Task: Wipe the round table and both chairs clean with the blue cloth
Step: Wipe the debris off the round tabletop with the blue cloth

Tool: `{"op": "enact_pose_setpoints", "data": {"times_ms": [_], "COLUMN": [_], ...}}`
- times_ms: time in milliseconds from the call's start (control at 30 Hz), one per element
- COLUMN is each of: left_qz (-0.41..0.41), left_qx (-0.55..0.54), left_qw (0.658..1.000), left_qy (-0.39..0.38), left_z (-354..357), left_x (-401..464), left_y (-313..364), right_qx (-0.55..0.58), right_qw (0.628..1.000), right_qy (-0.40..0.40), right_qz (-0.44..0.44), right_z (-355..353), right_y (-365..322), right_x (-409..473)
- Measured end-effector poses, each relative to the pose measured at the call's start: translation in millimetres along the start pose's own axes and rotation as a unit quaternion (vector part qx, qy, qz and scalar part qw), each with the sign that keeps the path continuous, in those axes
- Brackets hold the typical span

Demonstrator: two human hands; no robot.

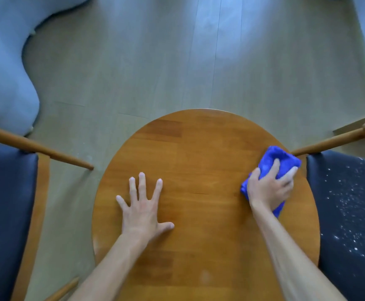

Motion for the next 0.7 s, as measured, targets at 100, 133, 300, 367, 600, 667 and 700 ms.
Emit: {"op": "enact_pose_setpoints", "data": {"times_ms": [100,133,300,367,600,667,700], "left_qz": [0.003,0.003,0.005,0.003,-0.002,-0.004,-0.004], "left_qx": [-0.004,-0.004,-0.001,0.000,0.020,0.027,0.028], "left_qw": [1.000,1.000,1.000,1.000,0.999,0.999,0.999], "left_qy": [-0.008,-0.008,-0.028,-0.029,-0.031,-0.025,-0.022], "left_z": [3.3,3.9,5.0,4.8,-0.8,-3.5,-5.0], "left_x": [0.6,0.8,1.3,2.0,-2.6,-4.8,-5.4], "left_y": [0.0,1.0,3.3,2.4,1.2,1.0,0.9], "right_qx": [0.008,0.011,0.054,0.082,0.037,0.000,-0.014], "right_qw": [1.000,0.998,0.919,0.833,0.927,0.955,0.967], "right_qy": [-0.020,-0.031,-0.125,-0.166,-0.108,-0.079,-0.066], "right_qz": [-0.007,-0.046,-0.370,-0.521,-0.357,-0.285,-0.244], "right_z": [29.5,39.0,65.8,62.8,32.1,14.3,4.1], "right_y": [-79.2,-110.8,-245.4,-255.3,-120.1,-58.5,-26.3], "right_x": [21.5,20.7,-45.8,-61.6,36.9,43.3,39.9]}}
Point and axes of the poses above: each hand's wrist, its own x-axis towards the middle knuckle, its own z-axis out of the palm, y = z × x, the point moved 6 cm from there along x, towards the middle knuckle, and after that the axes turned 8 degrees about -z, right-handed, at the moved point
